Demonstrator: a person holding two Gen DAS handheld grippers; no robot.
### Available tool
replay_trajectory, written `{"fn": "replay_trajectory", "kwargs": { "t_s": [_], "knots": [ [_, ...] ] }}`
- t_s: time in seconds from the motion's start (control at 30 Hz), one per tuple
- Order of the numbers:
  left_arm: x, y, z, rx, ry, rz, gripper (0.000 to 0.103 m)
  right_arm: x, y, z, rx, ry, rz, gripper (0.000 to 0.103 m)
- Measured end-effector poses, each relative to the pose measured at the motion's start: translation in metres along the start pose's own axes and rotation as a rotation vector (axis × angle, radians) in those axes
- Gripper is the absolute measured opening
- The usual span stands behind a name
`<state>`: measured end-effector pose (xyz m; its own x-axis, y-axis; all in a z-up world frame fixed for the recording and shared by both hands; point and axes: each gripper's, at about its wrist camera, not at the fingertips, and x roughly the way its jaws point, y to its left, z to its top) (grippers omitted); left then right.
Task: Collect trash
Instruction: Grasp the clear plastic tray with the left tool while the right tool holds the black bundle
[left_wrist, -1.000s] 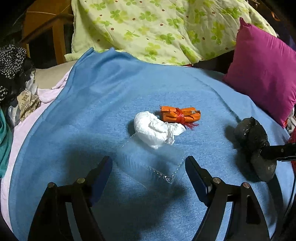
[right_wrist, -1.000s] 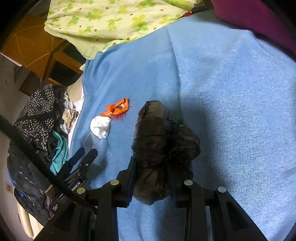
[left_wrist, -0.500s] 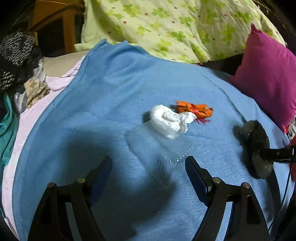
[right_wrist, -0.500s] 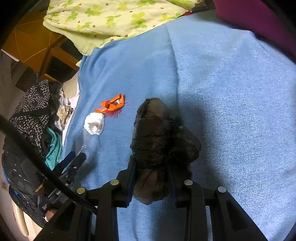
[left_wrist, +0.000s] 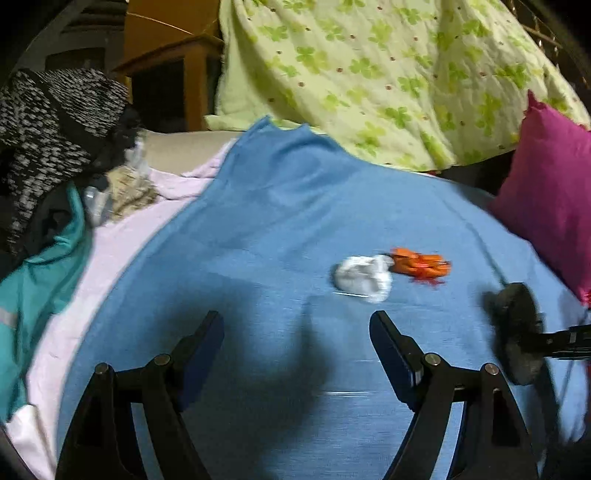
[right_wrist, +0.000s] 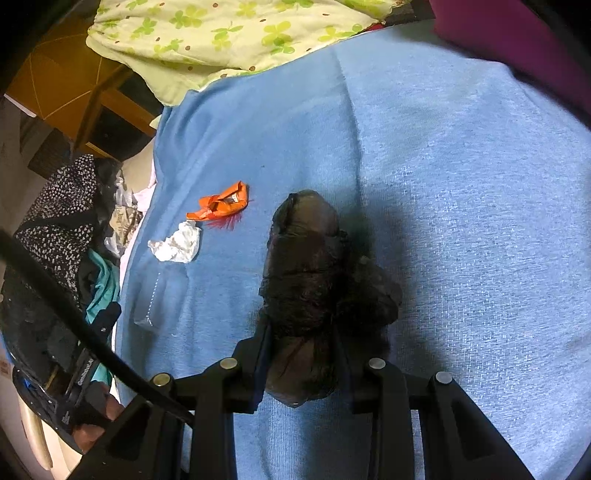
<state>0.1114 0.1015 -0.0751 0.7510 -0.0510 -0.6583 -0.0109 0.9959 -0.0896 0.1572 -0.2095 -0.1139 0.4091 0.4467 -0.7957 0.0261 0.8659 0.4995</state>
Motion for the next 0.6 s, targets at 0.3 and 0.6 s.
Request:
{"fn": "replay_trajectory", "kwargs": {
  "t_s": [0.3,0.6],
  "knots": [
    [0.031,-0.048,-0.010,0.135,0.084,0.005,0.081,0.003,0.002,0.000,-0.008,0.004,-0.006,0.035],
    [0.040,-0.021,-0.010,0.013,0.120,-0.001,0.070,0.004,0.004,-0.001,-0.030,0.000,-0.017,0.035]
  ]
}}
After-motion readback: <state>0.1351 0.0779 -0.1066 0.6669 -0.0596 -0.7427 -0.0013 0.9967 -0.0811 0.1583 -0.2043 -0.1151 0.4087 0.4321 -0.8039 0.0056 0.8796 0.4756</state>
